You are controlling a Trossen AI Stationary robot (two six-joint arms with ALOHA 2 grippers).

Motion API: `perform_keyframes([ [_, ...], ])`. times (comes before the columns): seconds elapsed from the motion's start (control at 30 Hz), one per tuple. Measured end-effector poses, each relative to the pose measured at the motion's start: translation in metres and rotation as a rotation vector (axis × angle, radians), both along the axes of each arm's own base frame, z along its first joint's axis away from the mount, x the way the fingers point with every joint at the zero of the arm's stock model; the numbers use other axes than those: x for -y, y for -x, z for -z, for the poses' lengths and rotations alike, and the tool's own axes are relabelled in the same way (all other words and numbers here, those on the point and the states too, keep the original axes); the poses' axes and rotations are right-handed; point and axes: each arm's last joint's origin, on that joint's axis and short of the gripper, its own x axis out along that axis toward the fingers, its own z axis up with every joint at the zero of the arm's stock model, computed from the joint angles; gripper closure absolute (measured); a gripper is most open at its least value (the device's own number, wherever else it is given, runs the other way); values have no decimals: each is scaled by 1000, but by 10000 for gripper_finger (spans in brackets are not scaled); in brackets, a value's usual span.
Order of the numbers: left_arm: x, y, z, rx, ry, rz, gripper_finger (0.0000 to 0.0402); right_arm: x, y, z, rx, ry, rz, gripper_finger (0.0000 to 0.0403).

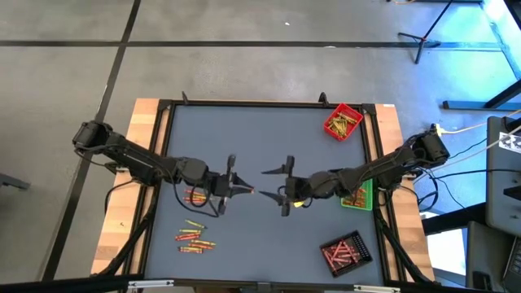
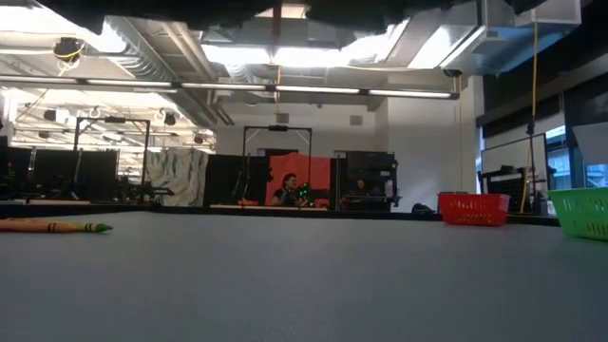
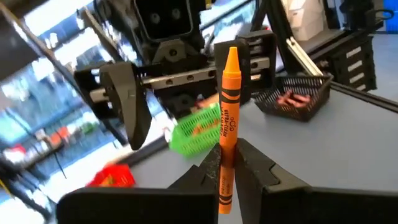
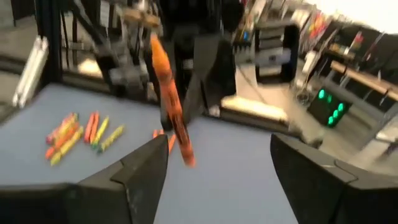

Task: Sort crayons
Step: Put the orange crayon into the green bin

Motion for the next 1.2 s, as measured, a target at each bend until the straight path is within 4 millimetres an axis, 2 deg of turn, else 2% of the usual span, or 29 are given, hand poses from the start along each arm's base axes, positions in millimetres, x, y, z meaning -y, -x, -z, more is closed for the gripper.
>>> perform_keyframes([
  [0.1, -3, -1, -5, 54, -36, 27, 388, 2, -1, -6, 56, 3, -13, 126],
  [0.23, -4, -3, -2, 39, -33, 54, 388, 1, -1, -6, 61, -5, -51, 126],
  [0.4, -3, -6, 5, 14, -40, 65, 388, -1, -9, 5, 51, -2, -83, 126],
  [0.7, -2, -7, 6, 17, -40, 61, 388, 0, -18, 4, 59, -3, -67, 128],
  [0.87, -2, -7, 5, 19, -39, 59, 388, -1, -18, 3, 70, -7, -74, 158],
  [1.03, -2, -7, 6, 13, -42, 38, 388, -4, -18, 0, 99, -29, -176, 198],
  [1.2, -3, -7, 6, 14, -38, 20, 388, -4, -18, -1, 108, -32, -177, 224],
])
